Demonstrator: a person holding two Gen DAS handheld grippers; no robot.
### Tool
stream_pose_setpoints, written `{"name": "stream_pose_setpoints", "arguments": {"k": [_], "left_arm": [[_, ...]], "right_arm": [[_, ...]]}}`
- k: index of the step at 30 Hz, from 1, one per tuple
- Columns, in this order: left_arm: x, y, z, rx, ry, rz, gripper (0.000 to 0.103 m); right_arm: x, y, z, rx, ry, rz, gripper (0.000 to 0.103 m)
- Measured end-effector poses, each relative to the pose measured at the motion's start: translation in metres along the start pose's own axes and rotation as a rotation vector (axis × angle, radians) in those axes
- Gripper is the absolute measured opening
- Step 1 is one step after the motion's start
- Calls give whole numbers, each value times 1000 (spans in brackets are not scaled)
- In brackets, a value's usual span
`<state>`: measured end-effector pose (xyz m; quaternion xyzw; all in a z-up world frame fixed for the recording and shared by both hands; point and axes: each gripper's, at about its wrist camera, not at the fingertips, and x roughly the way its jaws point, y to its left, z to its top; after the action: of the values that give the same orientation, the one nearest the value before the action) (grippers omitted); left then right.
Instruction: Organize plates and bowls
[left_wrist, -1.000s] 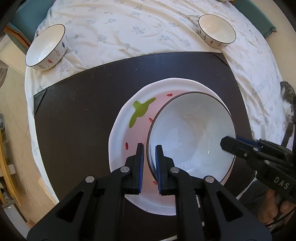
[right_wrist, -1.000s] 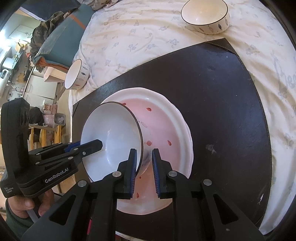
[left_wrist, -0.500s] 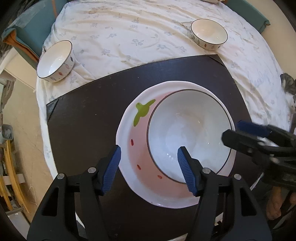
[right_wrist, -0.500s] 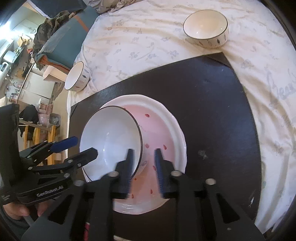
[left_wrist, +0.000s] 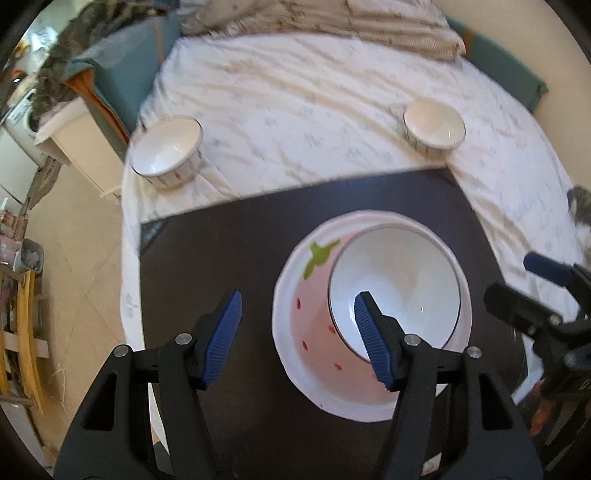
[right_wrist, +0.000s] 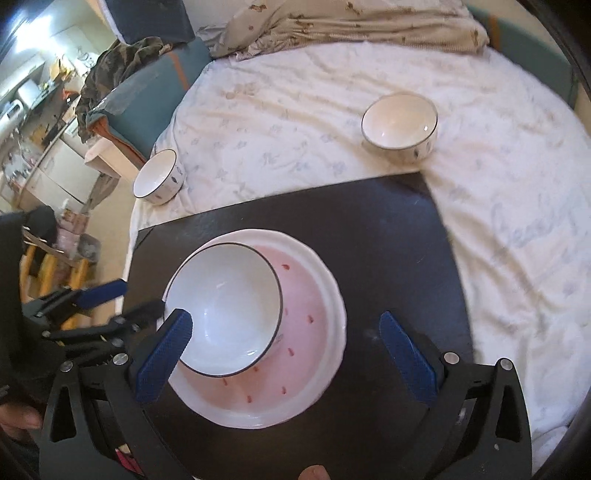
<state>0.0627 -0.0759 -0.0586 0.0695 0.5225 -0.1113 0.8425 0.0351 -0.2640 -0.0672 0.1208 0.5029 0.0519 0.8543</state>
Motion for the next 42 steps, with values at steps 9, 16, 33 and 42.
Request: {"name": "stream_pose_setpoints", "arguments": {"k": [9, 16, 33, 42], "left_arm": [[-17, 6, 0, -17, -97, 91, 60], [-30, 10, 3, -59, -174, 99, 60], [-22, -17, 76, -219, -207, 152, 60], [16, -44, 117, -193, -144, 144, 60]], "right_arm": [[-17, 8, -6, -41, -45, -13, 103], [-26, 0, -4, -18, -64, -5, 103], [-47, -86, 54, 154, -237, -17, 103], [-26, -159, 93, 330, -255, -54, 103]]}}
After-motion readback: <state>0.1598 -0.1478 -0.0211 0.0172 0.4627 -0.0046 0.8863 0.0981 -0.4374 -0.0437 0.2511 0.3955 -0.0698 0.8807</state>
